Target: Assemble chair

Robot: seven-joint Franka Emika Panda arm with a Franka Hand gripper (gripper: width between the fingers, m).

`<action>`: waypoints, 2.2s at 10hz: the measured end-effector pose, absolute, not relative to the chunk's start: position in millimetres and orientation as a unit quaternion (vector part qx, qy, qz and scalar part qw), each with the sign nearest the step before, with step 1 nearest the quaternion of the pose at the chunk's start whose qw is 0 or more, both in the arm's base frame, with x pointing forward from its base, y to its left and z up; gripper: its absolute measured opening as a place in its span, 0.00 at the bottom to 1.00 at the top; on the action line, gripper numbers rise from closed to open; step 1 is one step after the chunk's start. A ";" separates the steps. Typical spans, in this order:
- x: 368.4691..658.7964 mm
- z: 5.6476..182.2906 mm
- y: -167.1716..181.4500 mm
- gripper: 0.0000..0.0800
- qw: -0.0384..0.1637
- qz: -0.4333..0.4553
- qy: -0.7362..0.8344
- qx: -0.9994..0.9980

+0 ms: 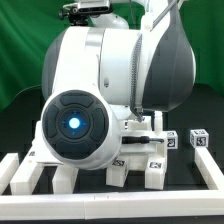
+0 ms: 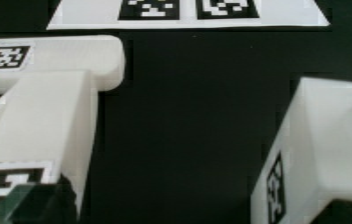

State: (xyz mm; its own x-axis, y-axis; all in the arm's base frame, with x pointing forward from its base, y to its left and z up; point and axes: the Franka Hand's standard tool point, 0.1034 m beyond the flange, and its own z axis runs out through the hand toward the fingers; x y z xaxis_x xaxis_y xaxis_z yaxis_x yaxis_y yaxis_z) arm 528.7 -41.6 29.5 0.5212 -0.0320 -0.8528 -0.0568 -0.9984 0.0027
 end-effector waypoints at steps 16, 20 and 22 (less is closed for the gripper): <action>581.8 75.3 -110.3 0.81 0.010 0.111 0.006 -0.994; 579.0 73.5 -113.6 0.81 0.005 0.077 0.011 -0.997; 571.8 59.0 -114.6 0.81 0.018 0.084 0.023 -0.996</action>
Offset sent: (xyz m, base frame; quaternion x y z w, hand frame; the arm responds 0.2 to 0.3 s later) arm 0.0117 -0.0037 0.0041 0.0194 0.0116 -0.0173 0.9996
